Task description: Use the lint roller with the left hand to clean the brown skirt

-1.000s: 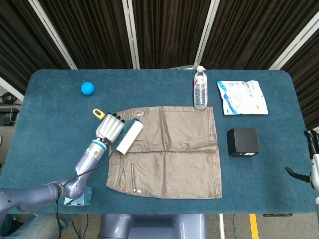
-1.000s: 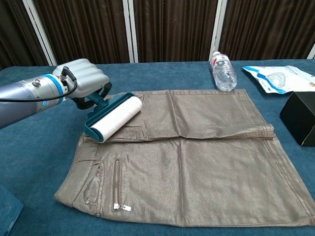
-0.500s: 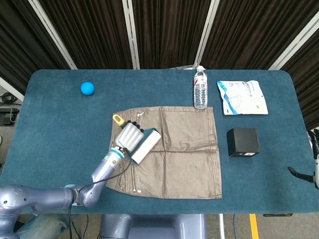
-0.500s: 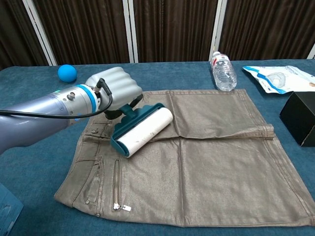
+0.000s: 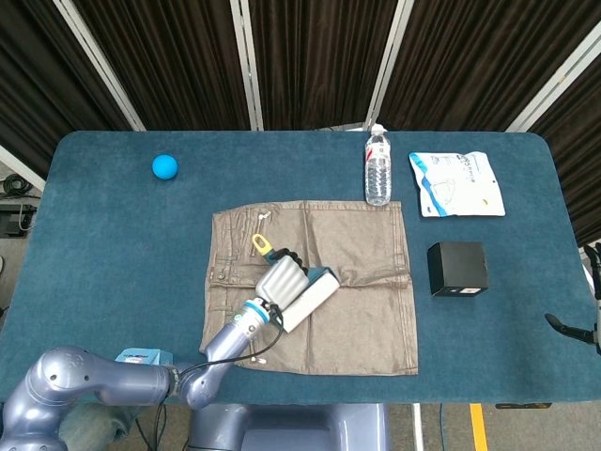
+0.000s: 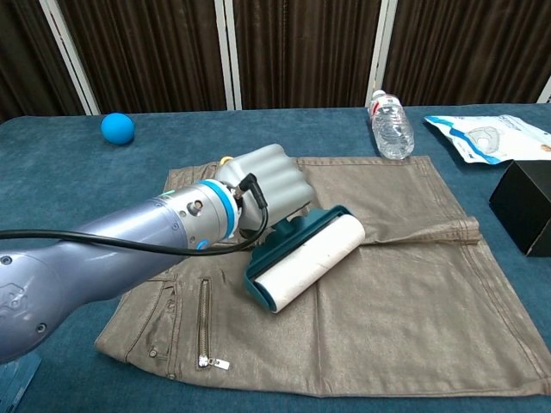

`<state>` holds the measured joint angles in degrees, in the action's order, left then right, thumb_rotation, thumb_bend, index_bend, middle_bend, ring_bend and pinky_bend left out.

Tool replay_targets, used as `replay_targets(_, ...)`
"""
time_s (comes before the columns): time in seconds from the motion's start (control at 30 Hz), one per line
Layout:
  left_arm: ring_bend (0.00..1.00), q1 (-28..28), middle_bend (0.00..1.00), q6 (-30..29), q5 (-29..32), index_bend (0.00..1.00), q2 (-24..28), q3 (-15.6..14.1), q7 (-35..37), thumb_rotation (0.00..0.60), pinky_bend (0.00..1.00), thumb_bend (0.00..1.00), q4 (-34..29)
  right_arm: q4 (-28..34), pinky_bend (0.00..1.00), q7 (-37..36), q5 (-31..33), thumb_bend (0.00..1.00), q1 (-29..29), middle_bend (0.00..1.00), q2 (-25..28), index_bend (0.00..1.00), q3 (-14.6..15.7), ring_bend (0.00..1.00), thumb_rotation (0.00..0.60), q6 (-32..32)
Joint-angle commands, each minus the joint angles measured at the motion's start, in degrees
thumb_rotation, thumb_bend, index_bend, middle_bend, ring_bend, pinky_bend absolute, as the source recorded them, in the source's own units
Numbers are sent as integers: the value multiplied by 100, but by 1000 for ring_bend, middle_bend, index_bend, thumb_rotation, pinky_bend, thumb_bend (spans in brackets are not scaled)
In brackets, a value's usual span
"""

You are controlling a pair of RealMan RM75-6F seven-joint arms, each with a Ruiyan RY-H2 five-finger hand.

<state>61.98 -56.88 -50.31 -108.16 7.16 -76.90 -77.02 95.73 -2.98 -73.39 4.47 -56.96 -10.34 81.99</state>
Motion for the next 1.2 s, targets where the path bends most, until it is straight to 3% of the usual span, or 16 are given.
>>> replay_targets(0.03,389,36,467,-8,32,627,-40,-25,-45,600,460,705,38,1,0,-2,5,0,-4,0,1,0,-3,0,600,8)
replay_targets(0.43,391,-95,471,-140,244,629,482,-267,-86,600,461,705,195,28,0,15,-1,0,-39,0,18,0,3,0,600,70)
replay_targets(0.83,392,-501,472,-78,331,629,1253,-520,482,600,461,703,643,79,0,98,-28,0,-37,0,2,0,19,0,600,89)
replay_targets(1.2,392,-573,472,-69,346,629,1226,-526,594,600,462,704,749,115,0,141,-29,0,-11,0,-8,0,11,0,600,75)
